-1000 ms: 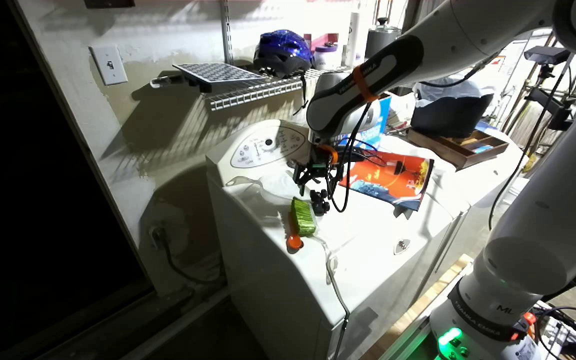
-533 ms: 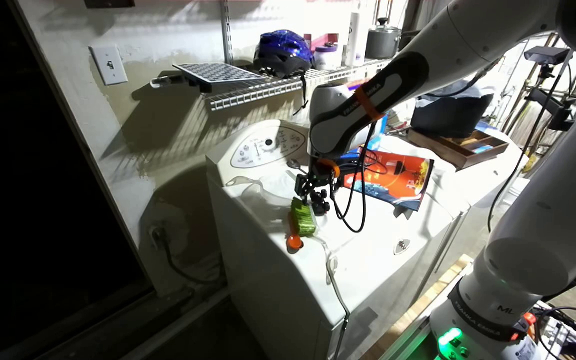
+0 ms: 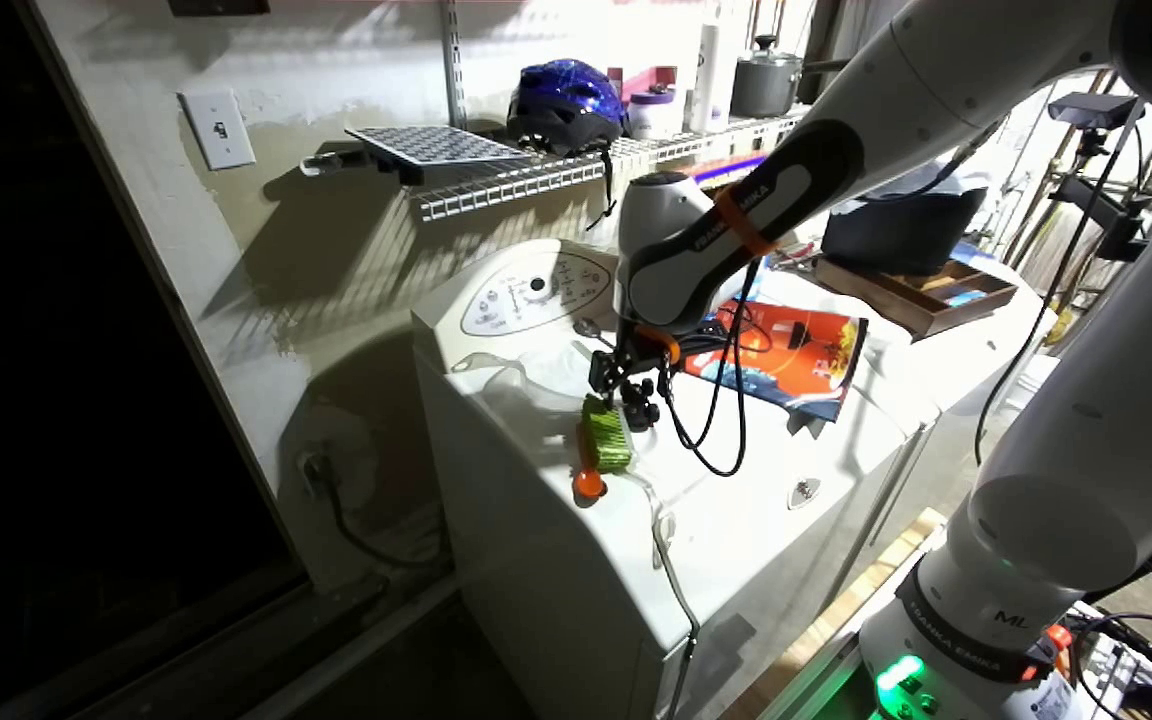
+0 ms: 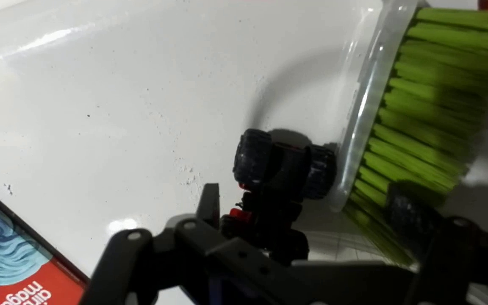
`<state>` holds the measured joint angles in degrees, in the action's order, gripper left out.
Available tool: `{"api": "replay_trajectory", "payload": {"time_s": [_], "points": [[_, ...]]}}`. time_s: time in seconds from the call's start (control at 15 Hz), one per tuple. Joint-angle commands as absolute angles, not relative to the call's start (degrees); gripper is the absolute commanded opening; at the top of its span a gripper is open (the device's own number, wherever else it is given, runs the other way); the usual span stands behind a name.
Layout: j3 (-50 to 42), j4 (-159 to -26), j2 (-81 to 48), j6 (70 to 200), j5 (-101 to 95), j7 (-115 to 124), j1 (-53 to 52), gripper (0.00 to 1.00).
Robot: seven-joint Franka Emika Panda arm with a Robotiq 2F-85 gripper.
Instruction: Place the toy car upright.
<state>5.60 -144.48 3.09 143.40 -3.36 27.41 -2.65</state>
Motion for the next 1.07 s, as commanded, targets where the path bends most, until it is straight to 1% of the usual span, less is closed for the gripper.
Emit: {"api": "replay_trajectory", "payload": {"time_s": [0.0,0.67,0.73,0.8,0.87,0.93,1.0], "points": [[5.43,-144.68,2.64,146.45,-3.34,28.5,-2.81,1.0],[3.76,-143.16,-2.01,148.52,-4.06,29.28,-2.24,1.0],[3.34,-143.02,-2.11,148.6,-4.22,29.41,-2.1,0.92],[2.95,-142.89,-2.19,148.7,-4.18,29.39,-2.02,0.74],[2.62,-142.7,-2.22,148.63,-3.97,29.32,-2.01,0.68],[2.36,-142.65,-2.15,148.69,-3.74,29.2,-2.0,0.59],[2.18,-142.53,-2.03,148.59,-3.55,29.07,-2.03,0.81]]}}
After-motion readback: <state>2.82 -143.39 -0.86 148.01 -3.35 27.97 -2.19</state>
